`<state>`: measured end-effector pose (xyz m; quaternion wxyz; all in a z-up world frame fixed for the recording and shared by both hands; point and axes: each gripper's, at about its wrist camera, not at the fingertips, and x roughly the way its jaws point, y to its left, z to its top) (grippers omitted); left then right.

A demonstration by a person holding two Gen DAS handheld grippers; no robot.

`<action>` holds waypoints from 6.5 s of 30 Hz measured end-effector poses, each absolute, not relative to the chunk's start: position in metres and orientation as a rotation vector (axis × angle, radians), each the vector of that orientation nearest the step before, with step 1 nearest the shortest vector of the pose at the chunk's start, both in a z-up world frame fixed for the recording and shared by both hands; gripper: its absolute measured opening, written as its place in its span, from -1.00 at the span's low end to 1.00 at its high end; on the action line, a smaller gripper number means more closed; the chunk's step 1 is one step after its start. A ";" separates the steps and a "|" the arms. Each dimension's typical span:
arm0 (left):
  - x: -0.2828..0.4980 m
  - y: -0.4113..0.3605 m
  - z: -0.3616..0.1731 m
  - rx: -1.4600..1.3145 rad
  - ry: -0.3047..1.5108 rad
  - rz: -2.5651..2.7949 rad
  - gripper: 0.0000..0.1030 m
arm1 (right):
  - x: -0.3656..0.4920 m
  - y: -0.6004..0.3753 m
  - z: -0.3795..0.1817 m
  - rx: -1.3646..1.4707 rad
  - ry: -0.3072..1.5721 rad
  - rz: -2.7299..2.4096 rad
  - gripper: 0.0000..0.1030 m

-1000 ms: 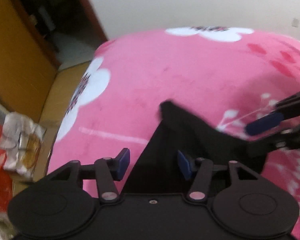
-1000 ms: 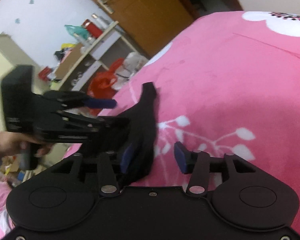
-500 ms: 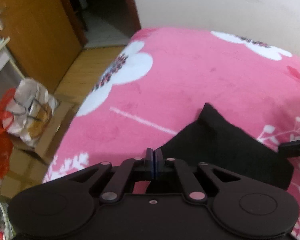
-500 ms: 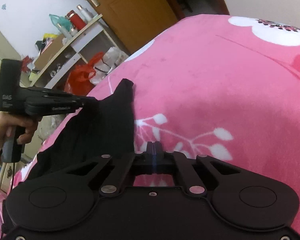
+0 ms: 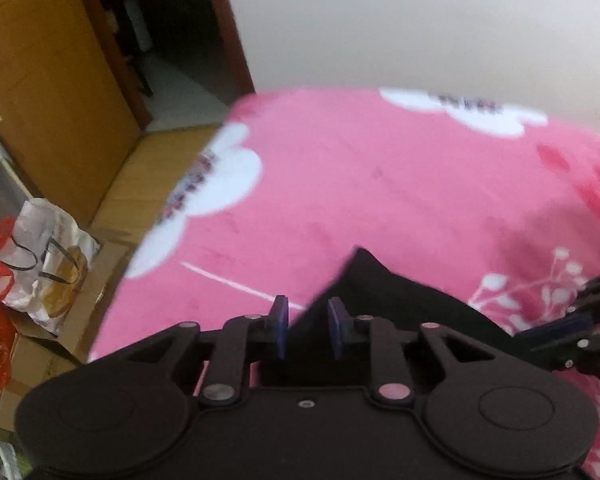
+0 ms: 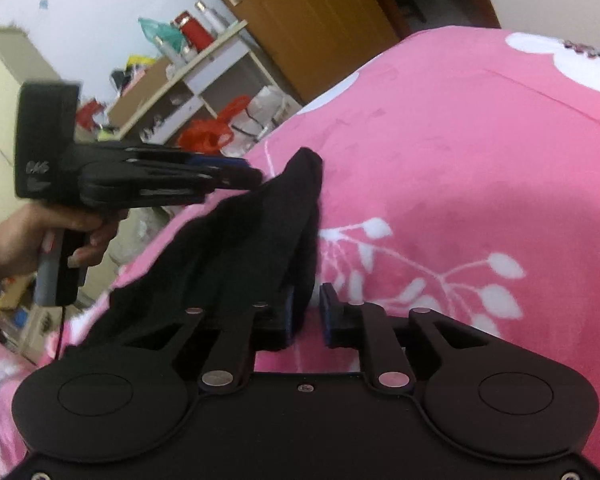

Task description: Organize soft objects

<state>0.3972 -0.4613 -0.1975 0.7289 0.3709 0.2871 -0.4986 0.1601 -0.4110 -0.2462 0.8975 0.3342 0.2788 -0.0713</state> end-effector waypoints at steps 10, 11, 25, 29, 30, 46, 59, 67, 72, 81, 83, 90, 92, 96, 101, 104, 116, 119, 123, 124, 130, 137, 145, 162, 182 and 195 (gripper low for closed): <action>0.446 -0.462 -0.162 0.702 0.610 -0.849 -0.60 | 0.156 -0.411 -0.230 0.610 0.642 -0.349 -0.86; 0.444 -0.447 -0.149 0.732 0.598 -0.813 -0.60 | 0.154 -0.409 -0.225 0.589 0.626 -0.366 -0.78; 0.249 -0.123 -0.120 0.337 0.963 -0.423 -0.61 | 0.189 -0.339 -0.213 0.378 0.698 -0.148 -0.48; 0.193 -0.064 -0.128 0.176 1.010 -0.305 -0.60 | 0.179 -0.353 -0.207 0.426 0.702 -0.298 -0.46; 0.181 -0.052 -0.129 0.149 1.006 -0.297 -0.60 | 0.178 -0.354 -0.206 0.423 0.708 -0.328 -0.46; 0.158 -0.028 -0.190 -0.104 0.919 -0.231 -0.52 | 0.183 -0.297 -0.183 0.236 0.942 -0.304 -0.03; 0.126 -0.012 -0.209 -0.035 0.883 -0.137 -0.46 | 0.155 -0.149 -0.183 0.173 1.048 0.088 0.25; 0.118 0.015 -0.194 -0.245 0.861 -0.115 -0.46 | 0.125 -0.141 -0.177 0.006 1.093 0.070 0.40; 0.134 0.026 -0.174 -0.281 0.785 -0.146 -0.37 | 0.146 -0.125 -0.144 0.066 1.017 0.114 0.44; 0.166 0.109 -0.196 -0.539 0.754 0.048 -0.05 | 0.269 -0.058 -0.108 -0.117 0.919 0.365 0.46; 0.178 0.121 -0.203 -0.592 0.752 0.073 -0.03 | 0.293 -0.041 -0.106 -0.135 0.904 0.425 0.47; 0.223 0.132 -0.221 -0.618 0.689 0.096 -0.05 | 0.391 0.054 -0.122 -0.229 0.845 0.692 0.51; 0.229 0.123 -0.223 -0.543 0.663 0.105 -0.65 | 0.411 0.074 -0.129 -0.229 0.850 0.728 0.53; 0.226 0.096 -0.219 -0.361 0.564 0.082 -0.87 | 0.438 0.105 -0.144 -0.232 0.901 0.818 0.51; 0.212 0.047 -0.201 -0.041 0.409 -0.080 -0.87 | 0.431 0.107 -0.149 -0.311 0.826 0.709 -0.23; 0.204 0.024 -0.200 0.052 0.395 -0.196 -0.87 | 0.423 0.092 -0.147 -0.309 0.774 0.664 -0.43; 0.201 -0.003 -0.216 0.177 0.504 -0.327 -0.86 | 0.412 0.042 -0.117 -0.206 0.870 0.834 0.37; 0.202 0.001 -0.220 0.157 0.512 -0.332 -0.86 | 0.384 0.061 -0.110 -0.406 0.823 0.938 0.42; 0.201 0.004 -0.220 0.138 0.514 -0.337 -0.86 | 0.353 0.084 -0.120 -0.705 0.783 1.086 0.42; 0.202 0.003 -0.221 0.140 0.515 -0.340 -0.86 | 0.348 0.088 -0.123 -0.763 0.775 1.110 0.42; 0.201 0.002 -0.220 0.145 0.522 -0.353 -0.85 | 0.340 0.106 -0.142 -1.119 0.843 1.144 -0.08; 0.203 0.010 -0.215 0.086 0.529 -0.332 -0.85 | 0.343 0.082 -0.114 -0.945 0.773 1.089 -0.91; 0.196 0.052 -0.194 -0.055 0.476 -0.101 -0.88 | 0.351 0.076 -0.093 -0.740 0.657 0.989 -0.96; 0.207 0.094 -0.204 -0.133 0.676 0.246 -0.15 | 0.388 0.117 -0.114 -0.388 0.613 0.862 0.22; 0.363 0.081 -0.179 0.043 0.955 -0.048 -0.78 | 0.269 -0.051 -0.175 0.173 0.804 0.637 0.39; 0.356 0.108 -0.130 0.061 0.780 0.118 -0.71 | 0.261 -0.083 -0.196 0.278 0.761 0.620 0.39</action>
